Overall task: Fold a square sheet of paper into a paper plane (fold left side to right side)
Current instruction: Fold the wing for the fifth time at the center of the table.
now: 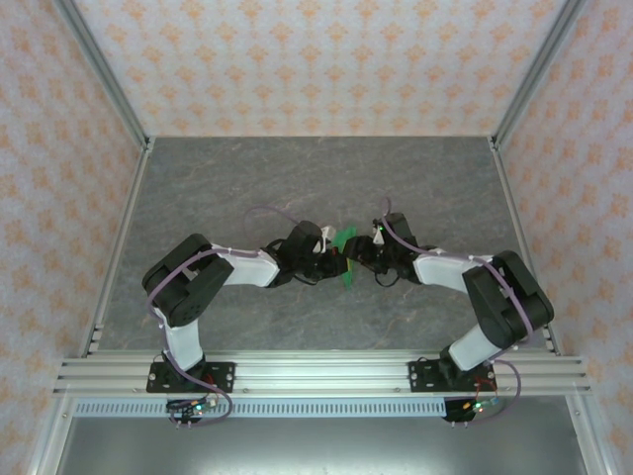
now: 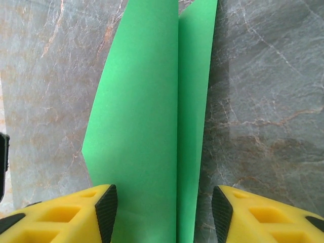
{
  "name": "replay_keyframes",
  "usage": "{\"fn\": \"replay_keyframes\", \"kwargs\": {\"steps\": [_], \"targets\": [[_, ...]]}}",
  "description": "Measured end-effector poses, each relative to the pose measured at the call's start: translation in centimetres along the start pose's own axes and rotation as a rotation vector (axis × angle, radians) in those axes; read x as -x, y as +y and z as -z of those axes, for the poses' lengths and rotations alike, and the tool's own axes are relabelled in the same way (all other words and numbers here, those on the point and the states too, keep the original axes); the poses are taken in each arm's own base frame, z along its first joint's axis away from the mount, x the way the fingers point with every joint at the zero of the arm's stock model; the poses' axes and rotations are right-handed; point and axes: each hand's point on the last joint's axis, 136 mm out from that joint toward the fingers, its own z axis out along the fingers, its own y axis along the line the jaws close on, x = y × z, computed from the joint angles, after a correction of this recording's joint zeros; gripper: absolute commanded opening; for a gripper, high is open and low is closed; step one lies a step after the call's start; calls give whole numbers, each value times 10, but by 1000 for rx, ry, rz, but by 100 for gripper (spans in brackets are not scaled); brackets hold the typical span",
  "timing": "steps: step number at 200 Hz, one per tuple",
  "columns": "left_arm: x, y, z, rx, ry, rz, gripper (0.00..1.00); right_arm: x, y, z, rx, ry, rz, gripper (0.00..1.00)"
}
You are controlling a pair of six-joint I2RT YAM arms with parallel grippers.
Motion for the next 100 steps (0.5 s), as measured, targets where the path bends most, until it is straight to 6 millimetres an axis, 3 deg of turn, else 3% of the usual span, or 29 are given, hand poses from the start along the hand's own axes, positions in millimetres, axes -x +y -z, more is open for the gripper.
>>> {"fn": "replay_keyframes", "kwargs": {"steps": [37, 100], "targets": [[0, 2, -3, -15, -6, 24, 5, 6, 0, -7, -13, -1, -11, 50], [-8, 22, -17, -10, 20, 88, 4, 8, -6, -9, -63, 3, -42, 47]]}}
